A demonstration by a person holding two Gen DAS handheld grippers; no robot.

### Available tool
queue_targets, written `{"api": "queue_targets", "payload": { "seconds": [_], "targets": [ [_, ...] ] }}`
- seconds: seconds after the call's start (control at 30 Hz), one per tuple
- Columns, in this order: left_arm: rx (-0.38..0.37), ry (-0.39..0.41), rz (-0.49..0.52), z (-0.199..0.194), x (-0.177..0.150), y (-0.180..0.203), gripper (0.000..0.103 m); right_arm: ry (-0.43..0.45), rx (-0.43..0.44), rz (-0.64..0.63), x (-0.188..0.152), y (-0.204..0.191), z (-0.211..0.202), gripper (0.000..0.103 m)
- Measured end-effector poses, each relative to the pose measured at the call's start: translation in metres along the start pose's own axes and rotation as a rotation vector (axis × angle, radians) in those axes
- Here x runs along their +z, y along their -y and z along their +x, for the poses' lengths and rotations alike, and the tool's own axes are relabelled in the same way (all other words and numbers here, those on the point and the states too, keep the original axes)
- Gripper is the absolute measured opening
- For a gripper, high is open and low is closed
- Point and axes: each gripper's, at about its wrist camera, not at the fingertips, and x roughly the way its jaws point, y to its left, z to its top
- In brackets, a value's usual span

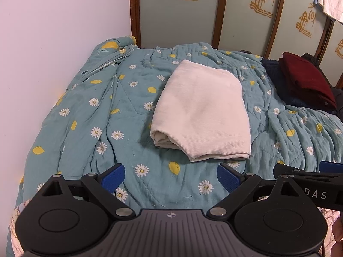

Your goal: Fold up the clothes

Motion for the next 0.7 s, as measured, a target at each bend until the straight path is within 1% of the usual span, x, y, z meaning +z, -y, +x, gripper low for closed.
{"api": "queue_targets", "payload": {
  "seconds": [0.7],
  "targets": [
    [0.002,0.004,0.012,0.0015,-0.0007,0.0046,0.094,-0.003,0.000,0.004,-0.0010,-0.0014,-0.0003,0.098]
  ]
}}
